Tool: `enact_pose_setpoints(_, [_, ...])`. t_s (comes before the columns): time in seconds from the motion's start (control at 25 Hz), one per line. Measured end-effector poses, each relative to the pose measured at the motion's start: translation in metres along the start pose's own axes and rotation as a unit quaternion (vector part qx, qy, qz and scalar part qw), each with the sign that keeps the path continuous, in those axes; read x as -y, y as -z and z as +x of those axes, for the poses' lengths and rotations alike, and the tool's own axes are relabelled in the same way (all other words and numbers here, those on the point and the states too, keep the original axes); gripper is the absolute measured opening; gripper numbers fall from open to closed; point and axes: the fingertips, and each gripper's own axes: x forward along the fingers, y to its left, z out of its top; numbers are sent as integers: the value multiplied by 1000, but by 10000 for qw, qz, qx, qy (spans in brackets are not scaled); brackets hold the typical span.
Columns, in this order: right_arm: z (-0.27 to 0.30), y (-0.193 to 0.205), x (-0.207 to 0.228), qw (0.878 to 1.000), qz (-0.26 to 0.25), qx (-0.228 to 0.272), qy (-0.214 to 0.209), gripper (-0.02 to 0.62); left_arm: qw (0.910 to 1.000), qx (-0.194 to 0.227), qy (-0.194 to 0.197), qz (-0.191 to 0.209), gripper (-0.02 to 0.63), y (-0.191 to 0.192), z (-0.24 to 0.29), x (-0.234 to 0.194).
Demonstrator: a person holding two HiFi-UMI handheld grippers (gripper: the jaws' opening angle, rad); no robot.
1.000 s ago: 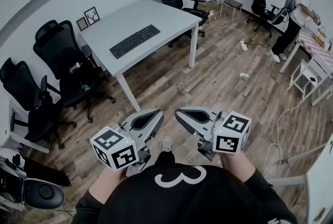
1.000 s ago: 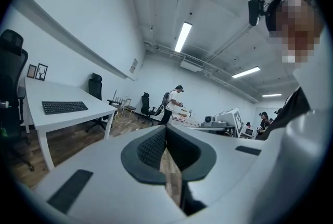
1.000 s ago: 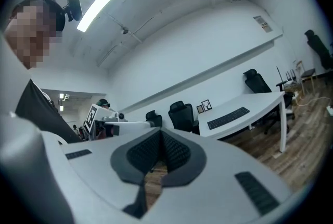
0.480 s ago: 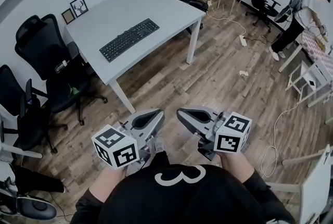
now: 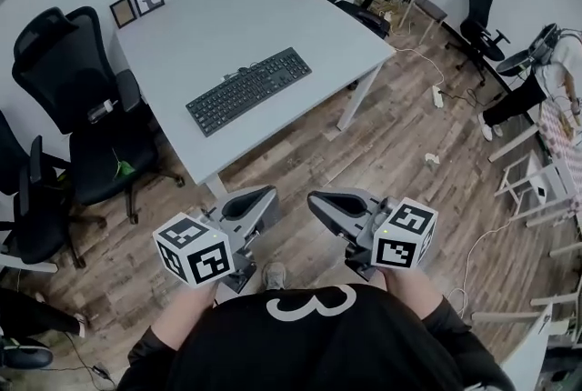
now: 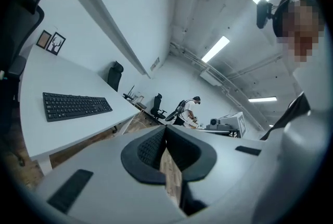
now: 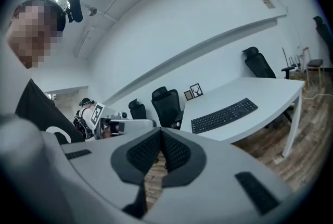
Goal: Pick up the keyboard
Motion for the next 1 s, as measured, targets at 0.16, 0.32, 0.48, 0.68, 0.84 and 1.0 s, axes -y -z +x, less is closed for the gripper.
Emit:
enact_pose_setpoints(0.16, [30, -12, 16, 9998, -126, -162, -69, 8, 10000, -28, -45, 33, 12, -19, 5, -29])
enact_pose_setpoints(0.32, [42, -19, 39, 9996, -140, -239, -32, 8, 9999, -109, -33, 35, 12, -26, 18, -45])
enact_pose_setpoints(0.48, [49, -31, 65, 9996, -129, -221, -147, 8, 9997, -170, -75, 153, 12, -36, 38, -58])
enact_pose_setpoints(0.68, [74, -56, 105, 9981, -117, -116, -596, 8, 9990, -112, -358, 257, 12, -61, 67, -88])
enact_pose_setpoints(0.84, [98, -77, 150, 9950, -128, -255, -961, 8, 9967, 113, -796, 104, 12, -88, 91, -129])
enact_pose_setpoints(1.0, [130, -103, 199, 9908, 21, -366, -1306, 8, 9945, 239, -1018, 7, 12, -114, 125, -165])
